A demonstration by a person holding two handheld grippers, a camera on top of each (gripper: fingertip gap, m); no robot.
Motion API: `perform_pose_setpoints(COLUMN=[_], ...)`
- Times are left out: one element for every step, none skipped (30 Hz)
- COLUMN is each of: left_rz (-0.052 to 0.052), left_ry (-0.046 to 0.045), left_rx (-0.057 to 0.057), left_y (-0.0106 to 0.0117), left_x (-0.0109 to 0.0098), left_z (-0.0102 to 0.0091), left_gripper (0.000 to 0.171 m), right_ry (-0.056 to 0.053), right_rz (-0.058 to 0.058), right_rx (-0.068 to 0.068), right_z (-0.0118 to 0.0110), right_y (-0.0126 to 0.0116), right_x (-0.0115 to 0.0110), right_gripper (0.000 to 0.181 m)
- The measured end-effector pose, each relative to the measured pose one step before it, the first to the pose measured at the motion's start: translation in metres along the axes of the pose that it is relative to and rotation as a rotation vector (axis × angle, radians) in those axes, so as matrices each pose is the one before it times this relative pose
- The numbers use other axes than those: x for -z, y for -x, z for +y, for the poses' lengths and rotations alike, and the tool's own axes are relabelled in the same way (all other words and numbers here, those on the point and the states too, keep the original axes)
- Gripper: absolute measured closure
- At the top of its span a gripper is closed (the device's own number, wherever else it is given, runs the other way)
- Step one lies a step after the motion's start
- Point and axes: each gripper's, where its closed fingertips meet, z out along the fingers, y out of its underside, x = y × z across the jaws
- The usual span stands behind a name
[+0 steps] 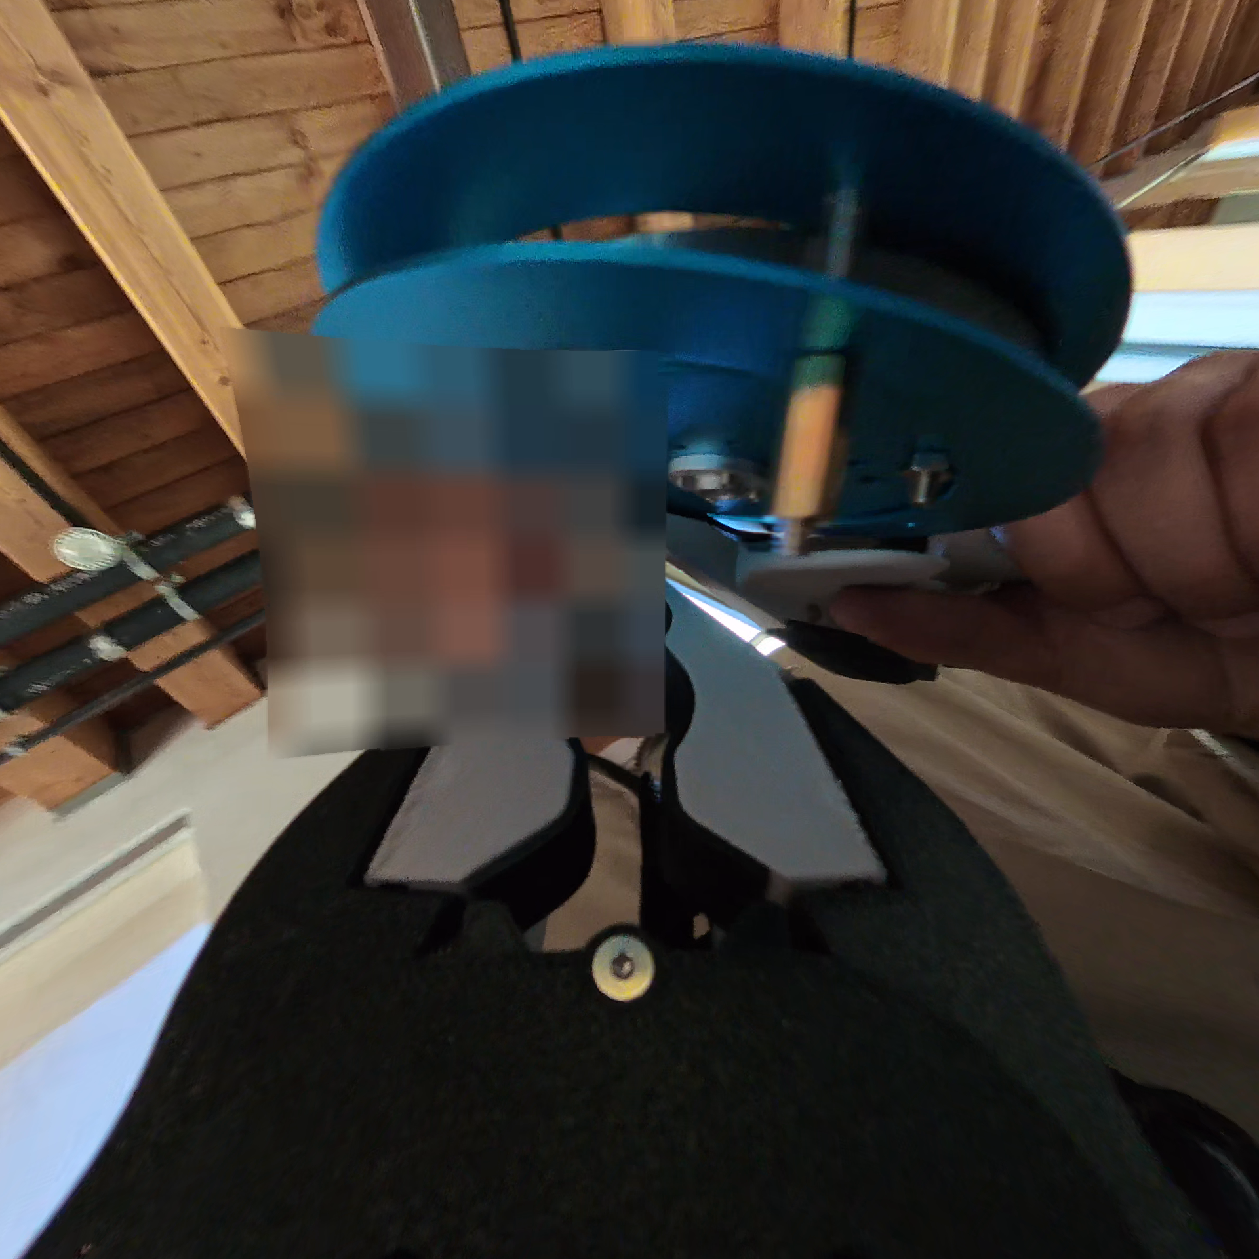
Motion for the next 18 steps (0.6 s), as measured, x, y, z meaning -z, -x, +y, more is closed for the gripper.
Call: perform_pose_setpoints(left_rz=[0.0006, 0.0003, -0.0058, -0.0104, -0.0037, 0.0025, 0.0005, -0.0071, -0.0112, -0.0118, -0.0117, -0.0108, -0.007, -0.0053, -0.001, 0.0074, 0.014, 0.0168], left_ry=[0.01696, 0.02589, 0.03621, 0.04356, 0.04728, 0.04358, 0.04655, 0.04774, 0.04476, 0.03642, 0.02775, 0.02245, 0.01784, 0.01254, 0.00771, 0.01197, 0.01303, 0.00657], left_rx=[-0.0144, -0.0171, -0.0165, -0.019, -0.0213, -0.0237, -0.0217, -0.0259, -0.0301, -0.0358, -0.0338, -0.0182, 0.0056, 0.0304, 0.0467, 0.0582, 0.0664, 0.0771], left_y=[0.00055, 0.00027, 0.00069, 0.00039, -0.00083, -0.00199, -0.00211, -0.0014, -0.0008, -0.0005, -0.00022, 0.00052, 0.0011, 0.00208, 0.00214, 0.00172, 0.00103, 0.00046], left_x=[0.00005, 0.00017, -0.00017, -0.00075, -0.00103, -0.00126, -0.00192, -0.00219, -0.00219, -0.00184, -0.00153, -0.00138, -0.00136, -0.00117, -0.00088, -0.0009, -0.00078, -0.00072], left_z=[0.00203, 0.00372, 0.00583, 0.00757, 0.00843, 0.00845, 0.00877, 0.00855, 0.00806, 0.00671, 0.00522, 0.00406, 0.0031, 0.00213, 0.00097, 0.00019, -0.00094, -0.00268], left_gripper=[0.159, 0.159, 0.159, 0.16, 0.16, 0.16, 0.159, 0.159, 0.159, 0.159, 0.159, 0.159, 0.16, 0.159, 0.159, 0.16, 0.159, 0.159], right_ry=[0.0037, 0.0064, 0.0041, 0.0026, 0.0091, 0.0189, 0.0163, 0.0167, 0.0238, 0.0221, 0.0136, 0.0166, 0.0001, -0.0148, -0.026, -0.0591, -0.0909, -0.1025], right_rz=[0.0446, 0.0666, 0.0838, 0.0963, 0.1004, 0.0994, 0.1012, 0.1085, 0.1018, 0.0862, 0.0783, 0.0613, 0.0334, 0.015, -0.011, -0.0595, -0.1046, -0.1259], right_rx=[0.0548, 0.0708, 0.0822, 0.0869, 0.0845, 0.0851, 0.0837, 0.0794, 0.0784, 0.0651, 0.0534, 0.0577, 0.0537, 0.0315, 0.0204, 0.0152, -0.0199, -0.0433], right_z=[-0.0014, -0.00184, -0.00287, -0.00351, -0.00243, -0.00098, -0.00071, -0.00008, 0.00141, 0.00183, 0.00121, 0.00197, 0.00017, -0.00159, -0.00305, -0.00731, -0.01177, -0.01354], right_y=[-0.00114, -0.00228, -0.00334, -0.00471, -0.00608, -0.00671, -0.00776, -0.00933, -0.00927, -0.00784, -0.00732, -0.0053, -0.00166, -0.00005, 0.00265, 0.00912, 0.01411, 0.01535], right_x=[0.00155, 0.00295, 0.00442, 0.0055, 0.00592, 0.00586, 0.00568, 0.00537, 0.00489, 0.00397, 0.00374, 0.00327, 0.00325, 0.00345, 0.00356, 0.00403, 0.00451, 0.00404], right_gripper=[0.176, 0.176, 0.176, 0.176, 0.176, 0.175, 0.175, 0.176, 0.176, 0.176, 0.176, 0.176, 0.176, 0.176, 0.176, 0.176, 0.176, 0.176])
